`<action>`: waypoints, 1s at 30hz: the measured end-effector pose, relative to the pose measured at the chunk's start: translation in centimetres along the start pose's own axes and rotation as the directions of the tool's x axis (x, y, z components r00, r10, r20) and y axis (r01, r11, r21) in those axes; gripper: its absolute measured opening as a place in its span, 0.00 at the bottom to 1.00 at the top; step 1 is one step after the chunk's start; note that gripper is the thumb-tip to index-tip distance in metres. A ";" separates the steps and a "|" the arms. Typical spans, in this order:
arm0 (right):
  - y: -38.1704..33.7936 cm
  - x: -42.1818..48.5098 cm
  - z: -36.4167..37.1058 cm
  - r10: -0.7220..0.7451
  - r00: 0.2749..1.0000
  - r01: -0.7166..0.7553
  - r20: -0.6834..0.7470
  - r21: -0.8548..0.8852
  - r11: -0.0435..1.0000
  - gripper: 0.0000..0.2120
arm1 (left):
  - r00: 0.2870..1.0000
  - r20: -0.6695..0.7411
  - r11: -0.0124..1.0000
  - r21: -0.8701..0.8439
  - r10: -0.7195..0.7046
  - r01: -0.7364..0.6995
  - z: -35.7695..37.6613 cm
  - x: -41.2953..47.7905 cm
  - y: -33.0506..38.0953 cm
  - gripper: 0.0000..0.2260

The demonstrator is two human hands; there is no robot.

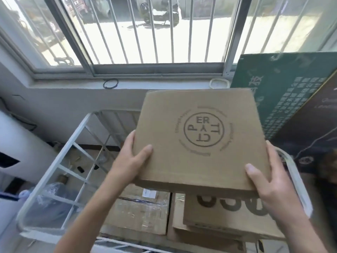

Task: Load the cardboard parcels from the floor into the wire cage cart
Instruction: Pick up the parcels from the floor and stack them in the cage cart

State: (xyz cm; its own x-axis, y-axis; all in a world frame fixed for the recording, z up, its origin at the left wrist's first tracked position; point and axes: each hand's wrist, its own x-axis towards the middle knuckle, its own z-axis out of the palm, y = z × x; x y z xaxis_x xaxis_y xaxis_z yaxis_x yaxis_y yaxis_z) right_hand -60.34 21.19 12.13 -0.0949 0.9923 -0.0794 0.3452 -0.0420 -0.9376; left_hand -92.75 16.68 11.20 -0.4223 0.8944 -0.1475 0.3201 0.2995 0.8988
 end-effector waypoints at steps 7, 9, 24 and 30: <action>-0.8 0.9 22.3 0.125 0.980 -0.128 0.158 0.010 0.992 0.36 | 0.959 -0.188 0.975 -0.104 -0.212 0.195 -15.6 5.9 -14.1 0.34; 1.1 2.8 28.2 0.243 0.952 -0.246 0.188 -0.008 0.969 0.36 | 0.926 -0.210 0.950 -0.082 -0.313 0.303 -17.4 8.3 -19.9 0.30; 29.2 22.3 54.3 0.473 0.873 -0.481 0.118 0.050 0.875 0.38 | 0.925 0.084 0.928 0.008 -0.371 0.371 -9.7 38.9 -51.7 0.24; 37.3 26.5 52.8 0.504 0.863 -0.498 0.028 -0.113 0.860 0.37 | 0.871 0.204 0.895 0.076 -0.446 0.440 -2.0 41.6 -56.7 0.28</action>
State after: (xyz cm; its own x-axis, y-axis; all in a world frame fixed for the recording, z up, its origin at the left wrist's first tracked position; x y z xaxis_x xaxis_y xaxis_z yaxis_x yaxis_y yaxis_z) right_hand -99.28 39.75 -42.82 0.0662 0.8323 -0.5503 0.4498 -0.5172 -0.7281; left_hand -130.14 36.27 -45.11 -0.3375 0.7136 -0.6139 0.1650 0.6869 0.7077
